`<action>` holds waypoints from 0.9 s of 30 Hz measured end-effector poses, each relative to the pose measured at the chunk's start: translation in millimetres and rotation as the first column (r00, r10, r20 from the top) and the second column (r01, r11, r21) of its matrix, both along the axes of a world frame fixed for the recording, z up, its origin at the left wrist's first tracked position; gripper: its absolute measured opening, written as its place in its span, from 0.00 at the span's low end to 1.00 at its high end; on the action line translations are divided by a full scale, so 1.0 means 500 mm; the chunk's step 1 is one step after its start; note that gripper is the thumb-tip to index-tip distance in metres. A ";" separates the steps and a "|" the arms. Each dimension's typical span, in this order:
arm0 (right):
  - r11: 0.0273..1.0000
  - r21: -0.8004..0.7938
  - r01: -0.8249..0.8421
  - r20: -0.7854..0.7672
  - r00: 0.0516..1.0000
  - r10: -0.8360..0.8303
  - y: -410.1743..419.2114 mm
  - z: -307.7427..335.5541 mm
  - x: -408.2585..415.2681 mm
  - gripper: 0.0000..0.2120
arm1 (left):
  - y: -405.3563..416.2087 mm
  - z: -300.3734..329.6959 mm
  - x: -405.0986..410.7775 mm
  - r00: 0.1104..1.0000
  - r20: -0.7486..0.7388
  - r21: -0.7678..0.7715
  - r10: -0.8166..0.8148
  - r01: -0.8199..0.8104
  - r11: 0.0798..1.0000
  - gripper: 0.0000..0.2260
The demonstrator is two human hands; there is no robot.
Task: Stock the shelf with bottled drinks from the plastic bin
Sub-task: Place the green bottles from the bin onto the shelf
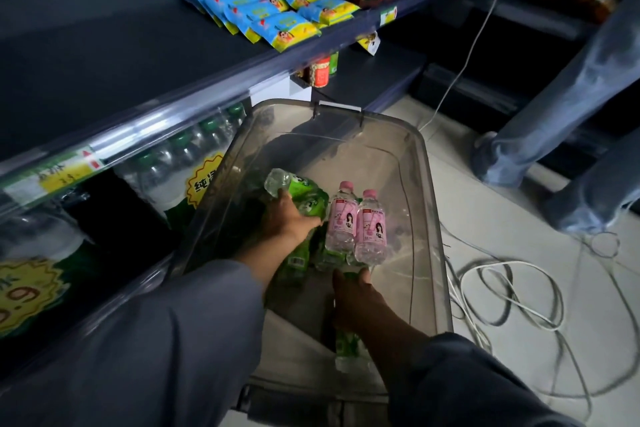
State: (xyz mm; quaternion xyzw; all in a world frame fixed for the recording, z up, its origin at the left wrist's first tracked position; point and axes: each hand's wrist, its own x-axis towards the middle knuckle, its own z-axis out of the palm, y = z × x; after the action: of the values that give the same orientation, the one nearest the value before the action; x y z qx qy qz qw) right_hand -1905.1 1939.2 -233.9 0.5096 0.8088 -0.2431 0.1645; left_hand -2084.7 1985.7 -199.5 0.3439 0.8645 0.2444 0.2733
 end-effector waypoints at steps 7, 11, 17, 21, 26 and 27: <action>0.993 0.108 0.041 -0.101 0.994 -0.030 -0.016 0.051 -0.013 0.36 | -0.067 0.044 -0.021 0.772 0.603 0.037 0.200 -0.278 0.960 0.25; 0.986 0.138 0.091 -0.217 0.974 -0.060 -0.028 0.113 -0.025 0.37 | -0.105 0.091 -0.040 0.690 0.710 0.072 0.143 -0.273 0.959 0.25; 0.952 0.289 0.097 -0.332 0.943 0.005 -0.034 0.245 -0.034 0.29 | -0.169 0.204 -0.080 0.611 0.791 0.220 0.004 -0.292 0.931 0.21; 0.888 0.440 0.131 -0.439 0.894 0.085 -0.028 0.367 -0.063 0.28 | -0.213 0.295 -0.099 0.625 0.771 0.347 -0.125 -0.247 0.905 0.16; 0.802 0.584 0.128 -0.497 0.837 0.229 -0.048 0.509 -0.137 0.26 | -0.259 0.402 -0.133 0.717 0.679 0.489 -0.156 -0.284 0.825 0.19; 0.787 0.604 0.124 -0.508 0.821 0.261 -0.058 0.533 -0.156 0.26 | -0.273 0.425 -0.141 0.745 0.650 0.515 -0.153 -0.283 0.809 0.24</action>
State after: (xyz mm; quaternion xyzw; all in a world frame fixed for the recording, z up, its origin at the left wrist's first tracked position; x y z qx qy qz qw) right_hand -1983.4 1910.0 32.7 0.4076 0.8729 -0.1012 -0.2486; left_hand -2155.4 1849.2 12.8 0.2684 0.6032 0.6133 0.4336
